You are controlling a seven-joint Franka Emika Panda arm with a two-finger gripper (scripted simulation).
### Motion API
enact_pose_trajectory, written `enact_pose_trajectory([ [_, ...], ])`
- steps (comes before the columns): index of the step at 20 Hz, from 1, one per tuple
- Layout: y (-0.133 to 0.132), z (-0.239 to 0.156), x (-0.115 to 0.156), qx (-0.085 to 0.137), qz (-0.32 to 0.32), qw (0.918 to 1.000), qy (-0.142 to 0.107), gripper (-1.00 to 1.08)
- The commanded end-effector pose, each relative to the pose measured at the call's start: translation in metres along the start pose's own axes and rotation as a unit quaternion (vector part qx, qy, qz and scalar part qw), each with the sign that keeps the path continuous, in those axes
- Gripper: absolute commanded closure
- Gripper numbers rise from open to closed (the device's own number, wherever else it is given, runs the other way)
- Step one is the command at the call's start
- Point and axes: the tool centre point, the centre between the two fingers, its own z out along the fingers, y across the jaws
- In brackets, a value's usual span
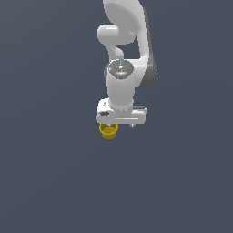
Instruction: Pick up the object and move it to a goal position.
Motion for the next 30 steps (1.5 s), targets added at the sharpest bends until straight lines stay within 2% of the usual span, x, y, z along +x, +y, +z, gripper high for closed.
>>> enact_pose_trajectory([
  [1,0.000,0.000,0.000,0.000,0.000,1.0000,0.000,-0.20],
  [8,0.014,-0.009,0.004,0.000,0.019,0.9998,0.005,-0.20],
  [15,0.016,-0.006,0.004,-0.002,0.002,1.0000,0.001,-0.20],
  [24,0.026,0.001,0.004,-0.007,-0.065,0.9978,-0.013,-0.20],
  [30,0.038,0.009,0.003,-0.010,-0.137,0.9901,-0.030,-0.20],
])
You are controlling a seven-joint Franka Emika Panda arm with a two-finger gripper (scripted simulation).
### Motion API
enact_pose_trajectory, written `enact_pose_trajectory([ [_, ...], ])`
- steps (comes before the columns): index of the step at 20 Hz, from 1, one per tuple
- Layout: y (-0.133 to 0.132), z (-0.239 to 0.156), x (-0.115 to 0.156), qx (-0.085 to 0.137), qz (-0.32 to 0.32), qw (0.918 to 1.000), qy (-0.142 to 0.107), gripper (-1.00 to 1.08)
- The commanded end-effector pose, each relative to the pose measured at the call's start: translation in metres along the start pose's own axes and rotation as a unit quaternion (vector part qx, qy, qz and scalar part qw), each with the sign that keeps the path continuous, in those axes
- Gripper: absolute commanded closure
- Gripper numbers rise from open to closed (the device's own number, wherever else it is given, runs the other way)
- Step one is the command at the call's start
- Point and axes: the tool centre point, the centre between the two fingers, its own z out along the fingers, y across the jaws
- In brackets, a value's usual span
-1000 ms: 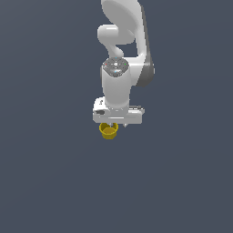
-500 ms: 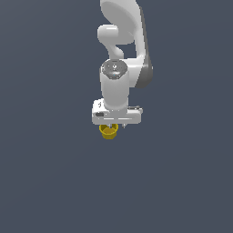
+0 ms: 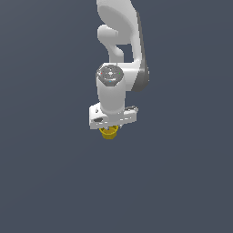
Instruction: Pick up the object and move it to a goal position.
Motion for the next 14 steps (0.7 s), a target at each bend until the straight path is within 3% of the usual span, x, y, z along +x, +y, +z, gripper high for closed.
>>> enact_pose_trajectory([
  [1,0.005,0.004,-0.001,-0.001,-0.032,0.9995,-0.007,-0.20],
  [7,0.017,0.013,-0.005,0.000,-0.109,0.9937,-0.025,-0.20],
  [14,0.031,0.023,-0.009,0.004,-0.198,0.9792,-0.045,-0.20],
])
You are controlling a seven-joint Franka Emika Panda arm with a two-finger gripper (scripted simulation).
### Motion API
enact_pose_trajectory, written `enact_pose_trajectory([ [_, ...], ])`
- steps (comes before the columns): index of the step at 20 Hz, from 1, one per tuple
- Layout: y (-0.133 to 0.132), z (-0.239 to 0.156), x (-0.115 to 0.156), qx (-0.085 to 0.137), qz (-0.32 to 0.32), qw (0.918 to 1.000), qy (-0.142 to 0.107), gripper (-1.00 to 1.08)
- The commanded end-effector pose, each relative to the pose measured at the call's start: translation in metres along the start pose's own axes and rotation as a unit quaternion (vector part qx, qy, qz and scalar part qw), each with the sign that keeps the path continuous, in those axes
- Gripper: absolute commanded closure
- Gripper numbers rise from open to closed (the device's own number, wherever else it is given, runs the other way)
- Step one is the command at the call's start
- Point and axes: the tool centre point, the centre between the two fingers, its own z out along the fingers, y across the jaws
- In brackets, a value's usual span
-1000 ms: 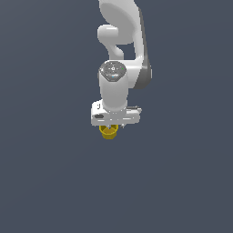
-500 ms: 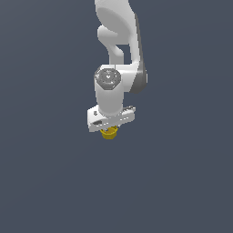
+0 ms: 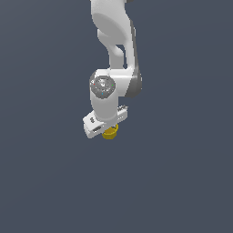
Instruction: Pick up the object and move it to a goal position.
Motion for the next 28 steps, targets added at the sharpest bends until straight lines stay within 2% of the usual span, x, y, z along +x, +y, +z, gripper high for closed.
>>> enact_pose_trajectory([
  [1,0.004,0.004,-0.003,0.002,-0.033,0.9994,-0.007,-0.20],
  [8,0.015,0.014,-0.011,0.010,-0.115,0.9930,-0.024,-0.20],
  [14,0.021,0.019,-0.016,0.016,-0.161,0.9862,-0.033,-0.20],
  [20,0.024,0.022,-0.019,0.019,-0.184,0.9820,-0.037,-0.20],
  [28,0.024,0.028,-0.020,0.019,-0.185,0.9818,-0.037,-0.20],
])
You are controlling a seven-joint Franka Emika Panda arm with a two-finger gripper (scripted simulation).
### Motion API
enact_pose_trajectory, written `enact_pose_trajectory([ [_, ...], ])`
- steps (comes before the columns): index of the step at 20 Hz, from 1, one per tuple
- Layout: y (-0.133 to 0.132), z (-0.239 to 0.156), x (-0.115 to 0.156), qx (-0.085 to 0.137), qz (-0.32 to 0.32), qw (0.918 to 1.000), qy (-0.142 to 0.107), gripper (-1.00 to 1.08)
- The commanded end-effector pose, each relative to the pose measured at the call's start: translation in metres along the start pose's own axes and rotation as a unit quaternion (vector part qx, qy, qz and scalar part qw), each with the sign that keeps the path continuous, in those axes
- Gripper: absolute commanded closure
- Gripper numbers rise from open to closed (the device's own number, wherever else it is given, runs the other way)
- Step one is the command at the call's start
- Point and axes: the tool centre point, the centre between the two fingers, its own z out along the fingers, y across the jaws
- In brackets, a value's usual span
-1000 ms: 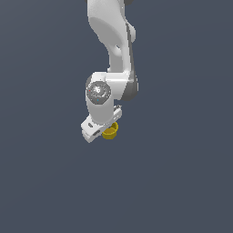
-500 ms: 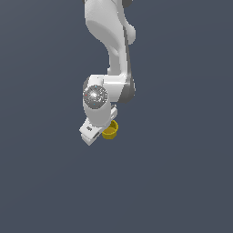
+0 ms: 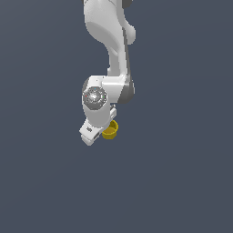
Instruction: Pick up the object and move it to a goal position.
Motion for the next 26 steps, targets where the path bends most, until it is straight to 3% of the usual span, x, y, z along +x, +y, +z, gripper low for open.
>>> enact_pose_trajectory([
  [1,0.000,0.006,0.000,0.000,0.000,1.0000,0.000,-0.20],
  [9,-0.001,0.027,0.000,0.001,-0.002,1.0000,0.000,-0.20],
  [10,-0.001,0.027,0.000,0.001,-0.002,1.0000,0.000,1.08],
  [26,-0.003,0.017,-0.004,0.001,-0.002,1.0000,0.000,1.08],
])
